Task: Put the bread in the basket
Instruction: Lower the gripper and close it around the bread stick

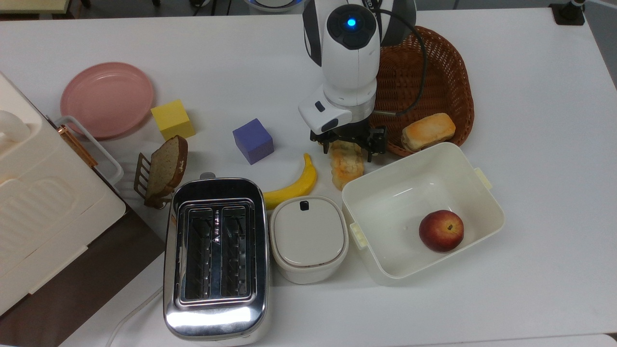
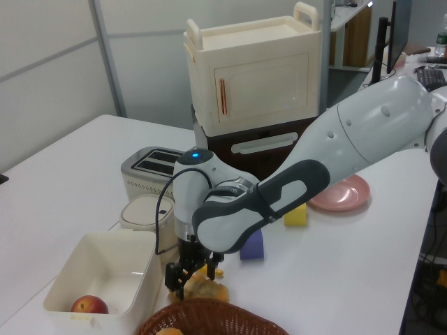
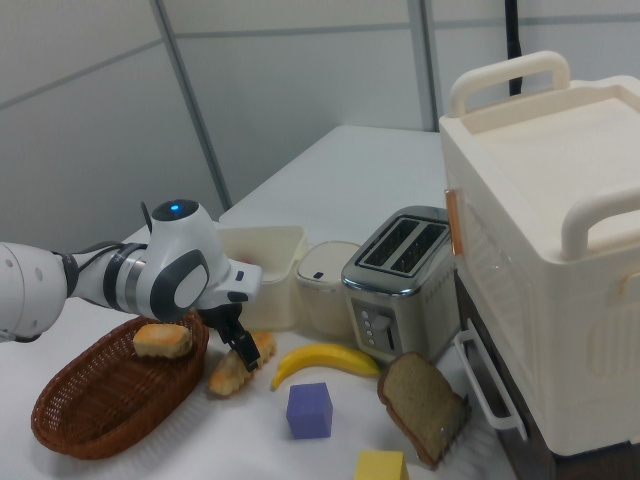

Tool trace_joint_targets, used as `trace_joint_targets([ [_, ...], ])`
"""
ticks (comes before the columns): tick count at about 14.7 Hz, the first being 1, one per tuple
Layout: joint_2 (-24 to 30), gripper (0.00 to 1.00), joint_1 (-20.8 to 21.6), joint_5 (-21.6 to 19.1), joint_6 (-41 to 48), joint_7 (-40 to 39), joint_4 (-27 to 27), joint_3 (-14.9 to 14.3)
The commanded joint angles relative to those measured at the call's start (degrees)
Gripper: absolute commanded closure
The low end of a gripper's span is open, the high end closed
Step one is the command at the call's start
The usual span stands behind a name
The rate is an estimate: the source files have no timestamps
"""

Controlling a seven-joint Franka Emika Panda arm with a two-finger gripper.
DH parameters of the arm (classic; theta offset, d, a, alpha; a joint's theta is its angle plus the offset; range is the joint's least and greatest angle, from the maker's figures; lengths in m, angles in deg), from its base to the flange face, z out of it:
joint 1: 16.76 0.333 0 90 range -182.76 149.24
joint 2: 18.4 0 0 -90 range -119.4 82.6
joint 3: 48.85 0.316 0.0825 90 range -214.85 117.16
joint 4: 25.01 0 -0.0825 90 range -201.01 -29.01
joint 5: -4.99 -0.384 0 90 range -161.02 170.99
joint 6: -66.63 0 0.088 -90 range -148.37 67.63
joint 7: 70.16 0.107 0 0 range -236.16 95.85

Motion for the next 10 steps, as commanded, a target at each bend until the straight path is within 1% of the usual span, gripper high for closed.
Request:
trace_joint_targets([
  [1,-0.64,0.02,1.83,0.78,-0.79,0.86,-0.20,-1.39],
  [2,-0.73,0.49,1.83,1.49,-0.79,0.94,-0.20,-1.39],
  [4,-0.73,0.84,1.83,1.67,-0.79,1.03,-0.20,-1.39],
  [5,-0.73,0.92,1.83,1.76,-0.79,1.03,-0.20,-1.39],
  [6,-0.73,0.96,1.83,1.76,-0.79,1.03,-0.20,-1.39],
  [10,-0.56,0.96,1.83,1.93,-0.53,1.03,-0.11,-1.39],
])
